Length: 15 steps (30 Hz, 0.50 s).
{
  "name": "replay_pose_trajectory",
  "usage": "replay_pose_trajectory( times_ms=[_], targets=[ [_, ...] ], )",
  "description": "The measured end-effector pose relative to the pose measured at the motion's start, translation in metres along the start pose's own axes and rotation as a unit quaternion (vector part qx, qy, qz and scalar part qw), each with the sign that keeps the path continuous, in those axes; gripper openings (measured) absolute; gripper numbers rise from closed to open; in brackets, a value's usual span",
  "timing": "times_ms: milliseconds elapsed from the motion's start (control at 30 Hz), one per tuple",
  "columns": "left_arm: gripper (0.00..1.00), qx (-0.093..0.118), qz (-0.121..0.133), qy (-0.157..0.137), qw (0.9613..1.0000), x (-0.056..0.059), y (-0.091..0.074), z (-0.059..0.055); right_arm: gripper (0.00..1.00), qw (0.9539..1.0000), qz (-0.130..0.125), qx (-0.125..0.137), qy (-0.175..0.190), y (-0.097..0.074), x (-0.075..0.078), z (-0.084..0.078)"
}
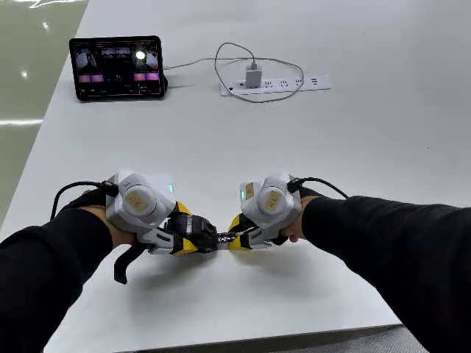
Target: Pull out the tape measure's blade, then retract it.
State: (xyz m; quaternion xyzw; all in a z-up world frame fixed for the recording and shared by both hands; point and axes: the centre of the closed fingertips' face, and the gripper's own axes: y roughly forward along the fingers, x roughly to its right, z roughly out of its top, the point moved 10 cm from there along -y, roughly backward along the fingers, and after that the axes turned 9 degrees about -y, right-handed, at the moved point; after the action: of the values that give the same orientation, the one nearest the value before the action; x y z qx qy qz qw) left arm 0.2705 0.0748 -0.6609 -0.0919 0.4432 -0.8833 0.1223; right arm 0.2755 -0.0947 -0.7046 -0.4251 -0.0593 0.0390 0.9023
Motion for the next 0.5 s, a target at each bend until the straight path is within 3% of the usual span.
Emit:
replay_pose_trajectory(
  times_ms=[500],
  targets=[
    [0.3, -0.001, 0.0, 0.0, 1.0, -0.0007, -0.0002, 0.0001, 0.11, 0.9999, -0.003, -0.01, 0.006, -0.0086, -0.0006, -0.0076]
  ],
)
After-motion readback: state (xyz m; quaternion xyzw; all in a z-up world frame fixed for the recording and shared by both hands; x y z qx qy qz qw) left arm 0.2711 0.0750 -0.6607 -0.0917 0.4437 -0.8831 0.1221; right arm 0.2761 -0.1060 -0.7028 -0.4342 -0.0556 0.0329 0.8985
